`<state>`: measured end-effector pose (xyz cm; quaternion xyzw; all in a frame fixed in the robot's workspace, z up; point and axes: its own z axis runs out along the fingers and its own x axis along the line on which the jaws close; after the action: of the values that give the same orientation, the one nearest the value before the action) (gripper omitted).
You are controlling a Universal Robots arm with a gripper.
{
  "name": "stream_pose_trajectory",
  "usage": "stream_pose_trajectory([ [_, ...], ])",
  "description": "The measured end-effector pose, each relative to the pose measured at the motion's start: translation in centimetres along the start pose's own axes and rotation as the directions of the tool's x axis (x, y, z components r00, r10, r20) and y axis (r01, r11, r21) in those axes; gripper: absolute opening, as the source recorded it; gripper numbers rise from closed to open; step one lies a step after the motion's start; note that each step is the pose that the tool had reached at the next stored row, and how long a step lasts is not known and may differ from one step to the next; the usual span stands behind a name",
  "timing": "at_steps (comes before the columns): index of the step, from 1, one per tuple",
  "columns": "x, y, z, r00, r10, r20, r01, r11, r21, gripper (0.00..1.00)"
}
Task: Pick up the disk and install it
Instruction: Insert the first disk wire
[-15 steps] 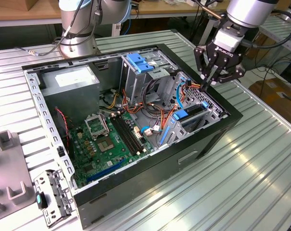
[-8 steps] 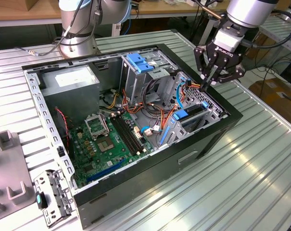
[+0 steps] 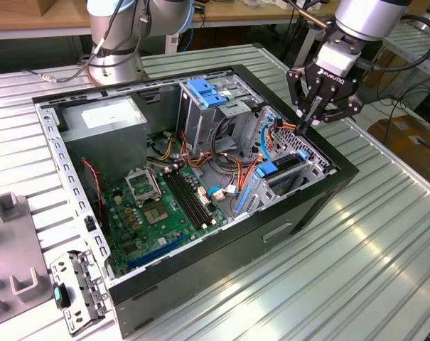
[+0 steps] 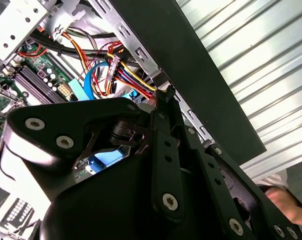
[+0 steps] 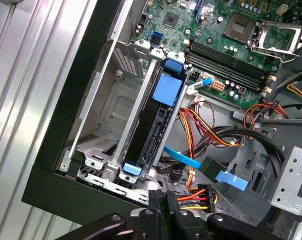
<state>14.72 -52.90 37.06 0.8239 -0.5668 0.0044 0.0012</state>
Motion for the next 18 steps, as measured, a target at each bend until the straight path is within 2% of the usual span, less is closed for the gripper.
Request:
stream_pose_trajectory([
  [3, 0.00, 0.00, 0.00, 0.9983, 0.057, -0.0001, -0.057, 0.9983, -0.0005, 0.17],
  [6, -0.05, 0.11, 0.01, 0.9955, 0.095, -0.0002, -0.095, 0.9955, -0.0008, 0.17],
  [10, -0.38, 0.98, 0.00, 0.9948, 0.102, -0.0003, -0.102, 0.9948, -0.0009, 0.17],
  [12, -0.38, 1.01, 0.00, 0.9933, 0.115, -0.0004, -0.115, 0.9933, -0.0009, 0.17],
  [13, -0.38, 1.01, 0.01, 0.9916, 0.129, -0.0004, -0.129, 0.9916, -0.0011, 0.17],
  [16, -0.39, 1.02, 0.01, 0.9834, 0.181, -0.0007, -0.181, 0.9834, -0.0015, 0.17],
  [18, -0.39, 1.02, 0.02, 0.9718, 0.236, -0.0010, -0.236, 0.9718, -0.0020, 0.17],
])
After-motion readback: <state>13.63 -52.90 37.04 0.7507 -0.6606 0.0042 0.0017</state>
